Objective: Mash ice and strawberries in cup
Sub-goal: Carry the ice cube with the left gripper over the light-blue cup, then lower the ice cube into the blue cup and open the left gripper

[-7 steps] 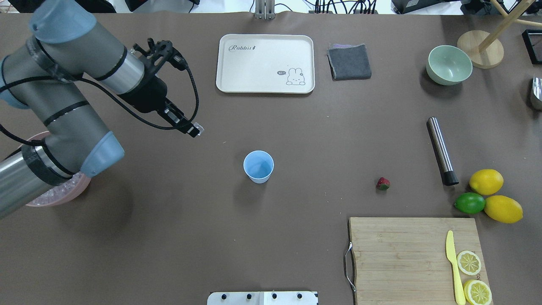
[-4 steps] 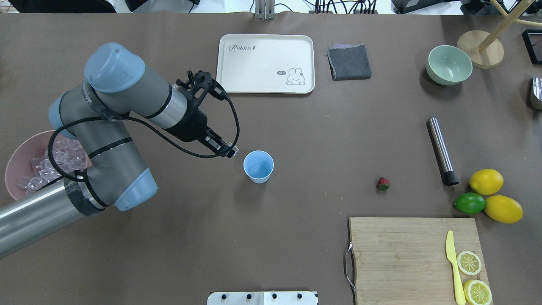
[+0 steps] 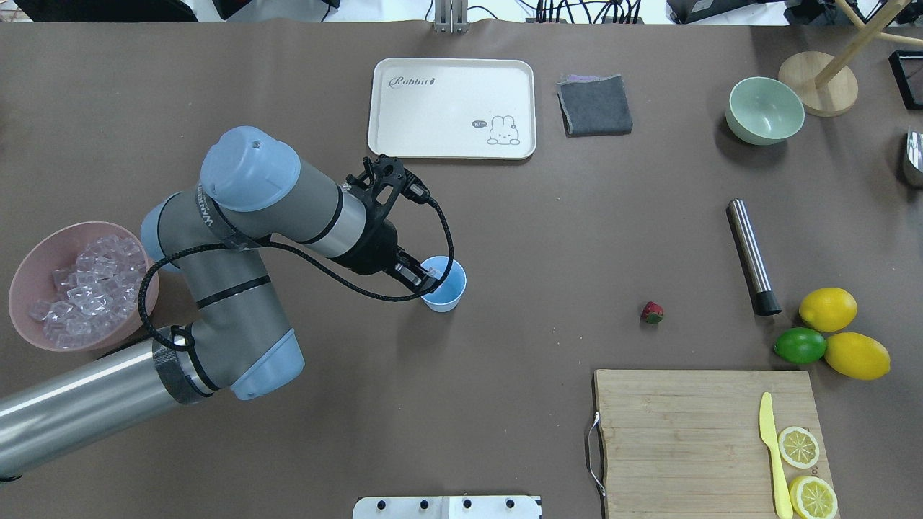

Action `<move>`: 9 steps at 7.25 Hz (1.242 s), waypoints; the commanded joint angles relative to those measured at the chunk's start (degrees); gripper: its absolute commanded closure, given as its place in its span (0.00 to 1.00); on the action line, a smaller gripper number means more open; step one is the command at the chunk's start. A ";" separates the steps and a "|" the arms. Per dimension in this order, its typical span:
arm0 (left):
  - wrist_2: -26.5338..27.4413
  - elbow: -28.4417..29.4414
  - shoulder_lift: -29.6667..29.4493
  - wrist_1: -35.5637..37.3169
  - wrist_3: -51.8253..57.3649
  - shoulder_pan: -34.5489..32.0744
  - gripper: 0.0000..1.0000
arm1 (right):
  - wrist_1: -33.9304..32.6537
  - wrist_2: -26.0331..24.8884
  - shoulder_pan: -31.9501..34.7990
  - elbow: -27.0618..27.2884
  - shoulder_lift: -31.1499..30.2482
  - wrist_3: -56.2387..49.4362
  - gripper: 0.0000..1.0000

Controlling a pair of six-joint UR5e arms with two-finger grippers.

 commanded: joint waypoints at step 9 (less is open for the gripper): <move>-0.51 1.14 -0.28 -4.35 -1.01 -3.07 0.03 | 0.00 0.07 0.00 0.25 0.26 0.00 0.00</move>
